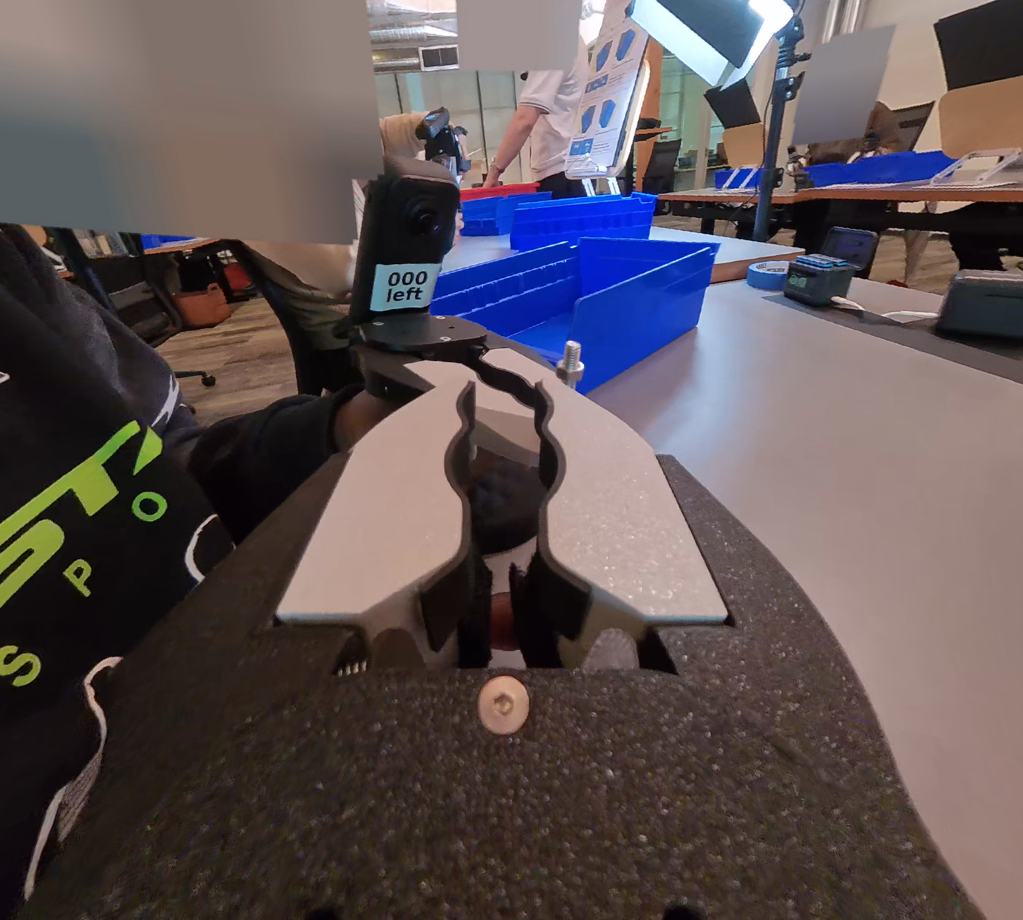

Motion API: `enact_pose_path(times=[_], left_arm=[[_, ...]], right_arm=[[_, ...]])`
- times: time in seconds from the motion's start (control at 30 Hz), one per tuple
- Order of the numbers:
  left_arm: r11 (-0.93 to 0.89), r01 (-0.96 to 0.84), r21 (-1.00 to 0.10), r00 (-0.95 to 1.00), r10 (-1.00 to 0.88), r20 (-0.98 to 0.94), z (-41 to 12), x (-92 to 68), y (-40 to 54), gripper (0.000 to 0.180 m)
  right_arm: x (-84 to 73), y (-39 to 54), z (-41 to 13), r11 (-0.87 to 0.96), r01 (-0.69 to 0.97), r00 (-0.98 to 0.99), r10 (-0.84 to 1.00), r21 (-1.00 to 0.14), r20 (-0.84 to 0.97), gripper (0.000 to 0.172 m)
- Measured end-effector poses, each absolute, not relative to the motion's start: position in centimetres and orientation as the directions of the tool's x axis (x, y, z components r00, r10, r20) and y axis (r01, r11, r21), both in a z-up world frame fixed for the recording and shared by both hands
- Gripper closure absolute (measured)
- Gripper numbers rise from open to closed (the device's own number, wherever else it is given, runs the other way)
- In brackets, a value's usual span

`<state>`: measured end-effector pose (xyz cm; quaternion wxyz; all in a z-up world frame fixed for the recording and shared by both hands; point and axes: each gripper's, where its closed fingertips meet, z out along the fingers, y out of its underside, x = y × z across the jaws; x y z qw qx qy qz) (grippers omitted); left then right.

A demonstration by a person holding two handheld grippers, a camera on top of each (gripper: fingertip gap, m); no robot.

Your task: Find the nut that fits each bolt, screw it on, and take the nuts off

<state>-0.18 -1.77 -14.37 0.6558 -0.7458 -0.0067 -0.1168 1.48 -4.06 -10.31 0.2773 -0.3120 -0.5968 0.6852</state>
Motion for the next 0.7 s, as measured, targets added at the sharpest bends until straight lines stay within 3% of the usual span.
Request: enact_pose_path(times=[0.37,0.6,0.7], left_arm=[[-0.153,0.128,-0.980,0.972,-0.176,0.155,-14.5,0.5,-1.8,0.171],[-0.148,0.155,-0.977,0.973,-0.149,0.177,-14.5,0.0,-1.8,0.171],[-0.147,0.165,-0.975,0.972,-0.144,0.186,-14.5,-0.2,-1.8,0.171]], right_arm=[[-1.6,-5.9,-10.9,-0.117,0.042,-0.677,0.727,-0.992,-0.115,0.121],[-0.1,-5.0,-10.9,-0.093,0.041,-0.653,0.751,-0.995,-0.097,0.126],[1.8,-4.2,-10.7,-0.087,0.033,-0.665,0.742,-0.996,-0.087,0.152]])
